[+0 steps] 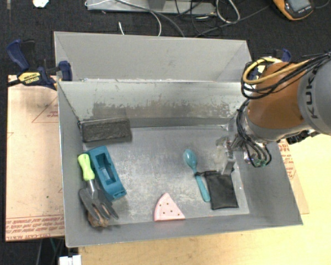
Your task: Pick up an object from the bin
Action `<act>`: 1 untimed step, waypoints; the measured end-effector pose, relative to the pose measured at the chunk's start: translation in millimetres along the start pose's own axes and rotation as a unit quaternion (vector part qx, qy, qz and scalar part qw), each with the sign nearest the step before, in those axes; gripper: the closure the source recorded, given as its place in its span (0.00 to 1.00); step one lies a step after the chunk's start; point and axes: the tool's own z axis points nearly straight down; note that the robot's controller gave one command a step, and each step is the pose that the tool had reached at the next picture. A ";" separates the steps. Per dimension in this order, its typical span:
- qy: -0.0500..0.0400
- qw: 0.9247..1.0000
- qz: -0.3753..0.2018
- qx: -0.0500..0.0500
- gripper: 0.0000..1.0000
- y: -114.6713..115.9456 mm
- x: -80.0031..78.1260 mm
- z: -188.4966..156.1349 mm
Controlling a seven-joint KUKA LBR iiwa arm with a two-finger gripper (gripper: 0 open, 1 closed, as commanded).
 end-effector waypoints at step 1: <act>-0.002 0.991 0.134 0.000 1.00 -2.0 29.0 12.1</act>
Offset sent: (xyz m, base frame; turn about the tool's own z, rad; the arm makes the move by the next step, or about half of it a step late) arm -0.0195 0.0069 -0.0543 0.1198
